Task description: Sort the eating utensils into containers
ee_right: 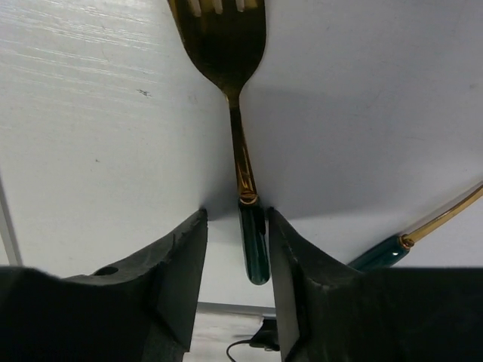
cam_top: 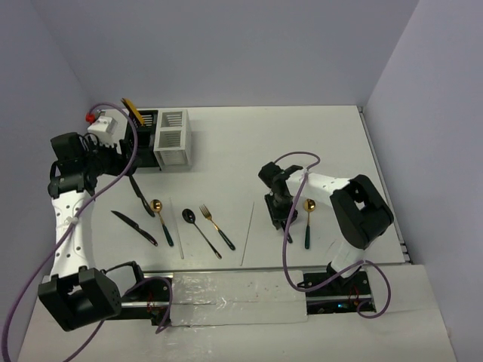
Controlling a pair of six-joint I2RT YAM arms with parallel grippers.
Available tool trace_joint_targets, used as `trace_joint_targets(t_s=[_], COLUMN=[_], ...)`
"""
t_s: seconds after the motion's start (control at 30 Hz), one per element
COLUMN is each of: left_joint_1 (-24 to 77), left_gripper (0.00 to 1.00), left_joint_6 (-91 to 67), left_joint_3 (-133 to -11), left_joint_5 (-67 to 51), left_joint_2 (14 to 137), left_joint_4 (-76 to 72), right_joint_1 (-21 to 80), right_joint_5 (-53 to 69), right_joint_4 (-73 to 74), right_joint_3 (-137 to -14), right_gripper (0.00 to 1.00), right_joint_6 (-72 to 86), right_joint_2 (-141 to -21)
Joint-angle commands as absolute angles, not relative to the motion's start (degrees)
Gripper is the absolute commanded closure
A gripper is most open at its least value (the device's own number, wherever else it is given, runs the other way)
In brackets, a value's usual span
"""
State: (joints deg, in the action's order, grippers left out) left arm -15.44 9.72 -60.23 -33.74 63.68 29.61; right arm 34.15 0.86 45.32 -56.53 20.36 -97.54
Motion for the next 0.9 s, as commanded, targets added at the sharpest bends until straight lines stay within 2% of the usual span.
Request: trace_joint_targets(t_s=[0.0, 0.07, 0.13, 0.2, 0.37, 0.57, 0.87], left_joint_1=[-17.6, -19.1, -20.3, -20.8, -21.0, -21.0, -21.0], left_gripper=[0.26, 0.26, 0.26, 0.26, 0.26, 0.26, 0.26], left_joint_6=[11.5, 12.0, 13.0, 13.3, 12.3, 12.6, 11.0], left_joint_3=[-60.8, -60.7, -60.6, -60.4, -57.6, -55.1, -51.4], left_joint_5=[-37.8, -38.0, -38.2, -38.5, -37.2, -31.6, -27.8], left_joint_2=[61.5, 61.1, 60.4, 59.8, 56.7, 52.9, 49.7], left_joint_4=[31.5, 32.9, 34.1, 35.3, 34.2, 34.1, 30.9], right_joint_1=[34.5, 34.5, 34.4, 34.5, 35.1, 36.8, 40.8], right_joint_5=[0.1, 0.2, 0.1, -1.8, -5.2, -11.2, -17.4], right_joint_4=[44.6, 44.1, 43.7, 43.5, 43.2, 41.8, 28.6], right_joint_3=[-54.8, -54.6, -54.5, -54.4, -55.2, -57.8, -59.8], right_gripper=[0.62, 0.77, 0.82, 1.00, 1.00, 1.00, 1.00], right_joint_6=[20.1, 19.9, 19.9, 19.7, 20.9, 22.6, 21.2], right_joint_2=[-97.2, -97.6, -97.8, -97.6, -95.5, -85.7, -73.5])
